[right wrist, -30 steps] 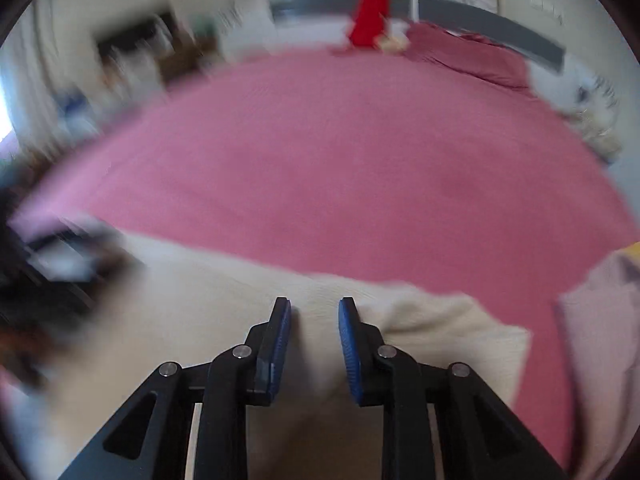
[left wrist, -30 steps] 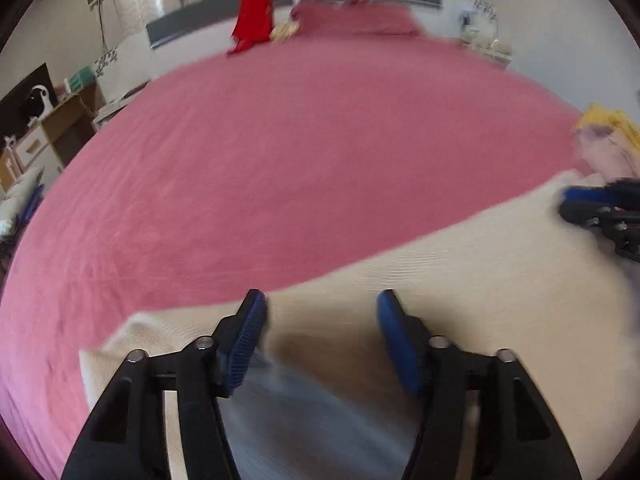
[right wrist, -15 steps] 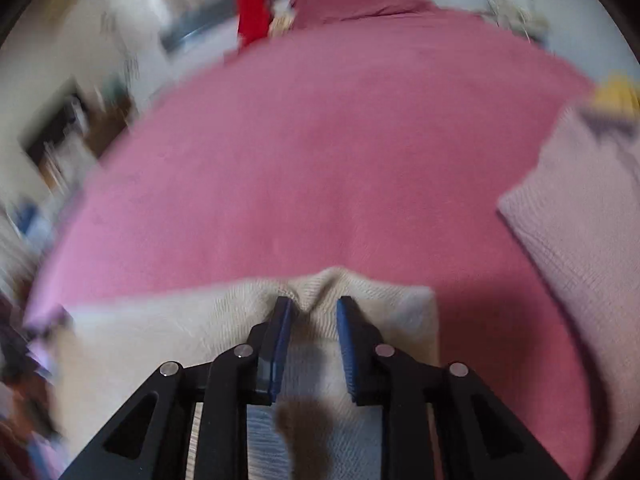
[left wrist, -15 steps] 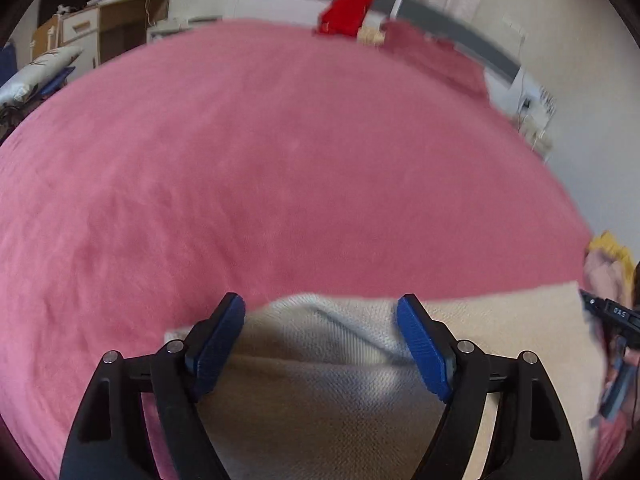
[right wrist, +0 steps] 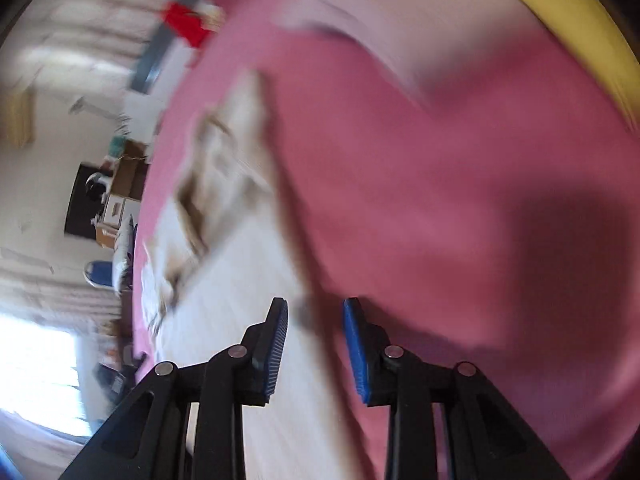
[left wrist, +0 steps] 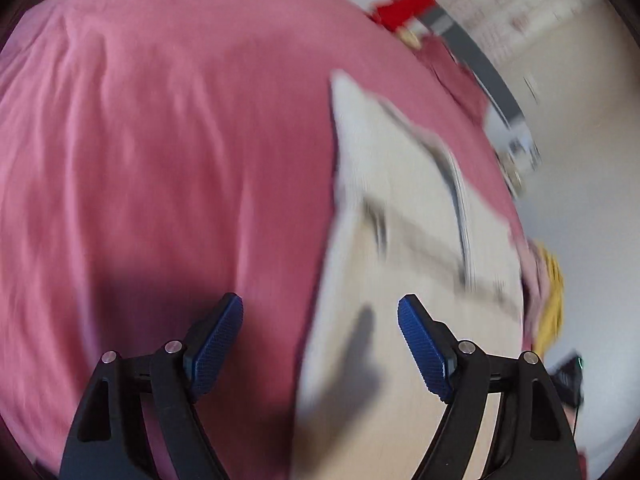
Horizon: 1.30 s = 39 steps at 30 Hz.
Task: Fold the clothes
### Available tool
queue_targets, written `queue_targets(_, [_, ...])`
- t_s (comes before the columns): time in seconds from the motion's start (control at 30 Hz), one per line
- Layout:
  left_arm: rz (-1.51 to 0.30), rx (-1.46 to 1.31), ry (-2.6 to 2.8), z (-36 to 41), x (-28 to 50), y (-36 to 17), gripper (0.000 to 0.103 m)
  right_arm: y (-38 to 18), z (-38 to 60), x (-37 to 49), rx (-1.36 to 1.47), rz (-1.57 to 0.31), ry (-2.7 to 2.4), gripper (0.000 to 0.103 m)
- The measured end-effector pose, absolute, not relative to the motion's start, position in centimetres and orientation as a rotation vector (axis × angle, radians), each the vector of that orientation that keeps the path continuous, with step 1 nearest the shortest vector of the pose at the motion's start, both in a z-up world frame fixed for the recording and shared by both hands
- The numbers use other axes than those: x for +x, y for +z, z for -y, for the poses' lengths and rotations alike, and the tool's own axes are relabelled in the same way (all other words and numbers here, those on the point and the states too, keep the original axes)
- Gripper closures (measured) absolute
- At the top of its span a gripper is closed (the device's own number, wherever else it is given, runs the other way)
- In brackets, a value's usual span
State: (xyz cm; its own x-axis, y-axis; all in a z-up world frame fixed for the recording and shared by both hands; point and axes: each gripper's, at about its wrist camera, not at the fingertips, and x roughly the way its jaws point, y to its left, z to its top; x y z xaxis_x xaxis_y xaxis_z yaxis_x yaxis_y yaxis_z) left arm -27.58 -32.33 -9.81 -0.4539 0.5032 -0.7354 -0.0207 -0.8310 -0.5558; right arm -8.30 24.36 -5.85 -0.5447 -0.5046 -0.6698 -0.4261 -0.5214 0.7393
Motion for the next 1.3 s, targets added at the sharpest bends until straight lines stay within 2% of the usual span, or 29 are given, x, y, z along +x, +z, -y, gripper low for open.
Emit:
queue_targets(0.1, [0.637, -1.444, 2.239, 31.9, -25.7, -9.7, 0.021, -8.8, -25.4, -3.9, 1.381, 1.814, -1.960, 0.074])
queue_targets(0.17, [0.659, -1.466, 2.178, 32.0, -25.2, -10.3, 0.021, -9.6, -24.9, -2.3, 1.399, 1.830, -1.843, 0.074])
queue_targets(0.2, [0.636, -1.469, 2.155, 31.9, -24.8, -10.2, 0.021, -9.9, -24.6, -1.5, 1.417, 1.817, -1.796, 0.074])
queue_targets(0.3, [0.583, -1.484, 2.075, 31.5, -23.1, -10.1, 0.020, -8.8, -22.5, -0.1, 1.558, 1.550, -1.800, 0.074])
queue_targets(0.4, [0.623, -1.520, 1.961, 31.5, -20.5, -10.2, 0.020, -7.5, -20.7, 1.1, 1.637, 1.328, -1.829, 0.074])
queue_targets(0.5, [0.676, -1.576, 1.863, 32.4, -18.9, -10.5, 0.020, -7.0, -19.7, 1.1, 1.653, 1.250, -1.858, 0.074])
queue_targets(0.67, [0.627, -1.658, 1.761, 32.1, -17.2, -10.4, 0.020, -6.5, -17.8, 1.6, 1.646, 1.138, -1.918, 0.074])
queue_targets(0.8, [0.615, -1.687, 1.711, 31.7, -15.8, -10.7, 0.020, -8.3, -17.4, 0.5, 1.623, 1.147, -1.898, 0.074])
queue_targets(1.03, [0.782, -1.627, 1.700, 33.2, -14.8, -11.2, 0.019, -8.9, -16.0, -0.6, 1.558, 1.214, -1.842, 0.074])
queue_targets(1.3, [0.762, -1.688, 1.592, 31.6, -12.9, -12.2, 0.019, -8.7, -15.4, -1.2, 1.537, 1.213, -1.817, 0.073])
